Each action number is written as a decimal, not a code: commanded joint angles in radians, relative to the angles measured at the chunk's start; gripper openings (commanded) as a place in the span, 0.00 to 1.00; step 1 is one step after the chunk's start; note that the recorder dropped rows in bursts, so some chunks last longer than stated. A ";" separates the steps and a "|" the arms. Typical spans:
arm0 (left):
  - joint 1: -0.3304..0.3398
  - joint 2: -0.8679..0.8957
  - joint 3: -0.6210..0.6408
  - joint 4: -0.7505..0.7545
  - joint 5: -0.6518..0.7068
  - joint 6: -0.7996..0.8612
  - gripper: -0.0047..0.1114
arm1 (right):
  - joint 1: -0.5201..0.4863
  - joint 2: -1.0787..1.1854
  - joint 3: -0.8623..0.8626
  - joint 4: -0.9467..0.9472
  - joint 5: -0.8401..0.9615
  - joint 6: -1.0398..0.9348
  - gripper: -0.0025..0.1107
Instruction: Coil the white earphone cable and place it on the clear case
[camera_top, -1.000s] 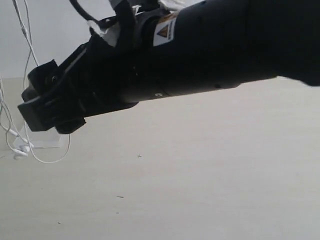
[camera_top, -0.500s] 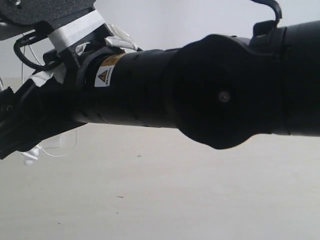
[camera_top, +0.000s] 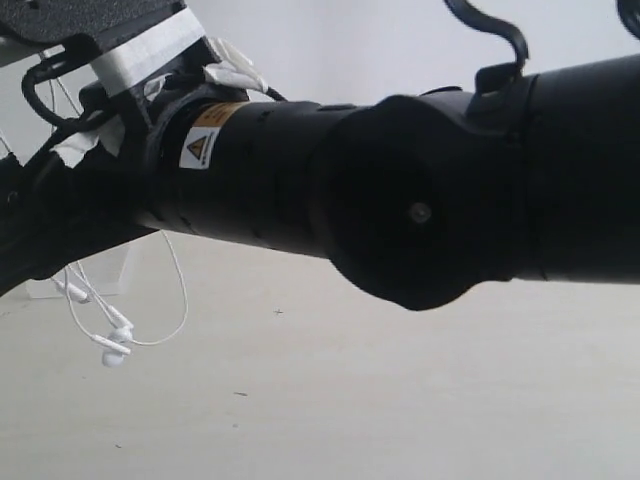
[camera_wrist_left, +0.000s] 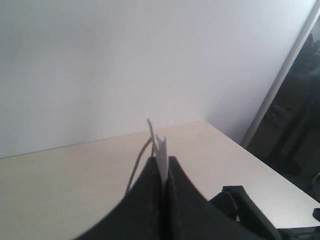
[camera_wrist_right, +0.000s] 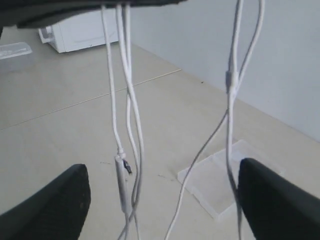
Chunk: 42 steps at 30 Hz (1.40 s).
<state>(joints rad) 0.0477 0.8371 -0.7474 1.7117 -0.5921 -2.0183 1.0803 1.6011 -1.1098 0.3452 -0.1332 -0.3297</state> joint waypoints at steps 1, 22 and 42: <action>0.003 -0.004 0.003 -0.017 -0.015 -0.004 0.04 | 0.001 0.029 0.005 -0.009 -0.023 0.000 0.71; 0.003 -0.004 0.003 -0.032 -0.035 -0.004 0.04 | 0.034 0.129 0.005 -0.057 -0.230 0.125 0.70; 0.003 -0.004 0.003 -0.070 -0.077 -0.008 0.04 | 0.049 0.147 0.005 -0.075 -0.290 0.248 0.12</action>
<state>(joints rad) 0.0477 0.8371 -0.7474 1.6723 -0.6633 -2.0212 1.1275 1.7472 -1.1098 0.2794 -0.4083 -0.1187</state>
